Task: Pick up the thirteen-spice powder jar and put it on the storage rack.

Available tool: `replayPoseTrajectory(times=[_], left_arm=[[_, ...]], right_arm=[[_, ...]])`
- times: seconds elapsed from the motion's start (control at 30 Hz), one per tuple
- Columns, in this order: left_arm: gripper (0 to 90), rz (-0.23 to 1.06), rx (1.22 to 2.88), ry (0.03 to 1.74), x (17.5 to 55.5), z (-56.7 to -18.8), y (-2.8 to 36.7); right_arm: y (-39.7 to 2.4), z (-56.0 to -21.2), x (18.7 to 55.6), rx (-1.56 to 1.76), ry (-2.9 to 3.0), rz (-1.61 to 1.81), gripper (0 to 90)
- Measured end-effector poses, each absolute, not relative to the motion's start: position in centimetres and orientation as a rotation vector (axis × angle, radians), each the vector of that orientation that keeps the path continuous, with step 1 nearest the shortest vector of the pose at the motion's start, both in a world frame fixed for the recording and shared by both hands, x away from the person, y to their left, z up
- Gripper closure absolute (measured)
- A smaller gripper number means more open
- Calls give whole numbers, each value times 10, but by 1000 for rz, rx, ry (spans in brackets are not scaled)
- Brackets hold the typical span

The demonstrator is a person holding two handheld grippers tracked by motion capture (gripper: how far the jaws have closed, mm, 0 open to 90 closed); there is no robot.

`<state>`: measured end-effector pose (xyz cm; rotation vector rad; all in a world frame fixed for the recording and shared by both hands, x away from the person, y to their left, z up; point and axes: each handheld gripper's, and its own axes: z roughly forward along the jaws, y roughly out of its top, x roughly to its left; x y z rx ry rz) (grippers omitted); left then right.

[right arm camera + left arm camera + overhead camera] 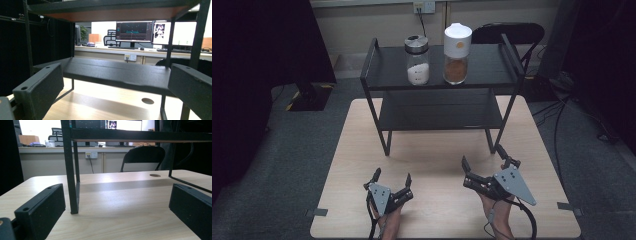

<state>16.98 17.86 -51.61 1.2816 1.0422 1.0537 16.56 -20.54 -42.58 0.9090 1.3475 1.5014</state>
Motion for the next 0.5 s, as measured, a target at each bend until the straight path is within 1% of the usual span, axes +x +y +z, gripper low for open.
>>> replayPoseTrajectory(times=[0.23,0.5], left_arm=[[1,1052,1281,1043,170,-516,179],[1,1053,1282,1042,170,-516,179]], right_arm=[[-208,-451,162,931,1354,1505,0],[-210,-469,161,946,1392,1463,0]])
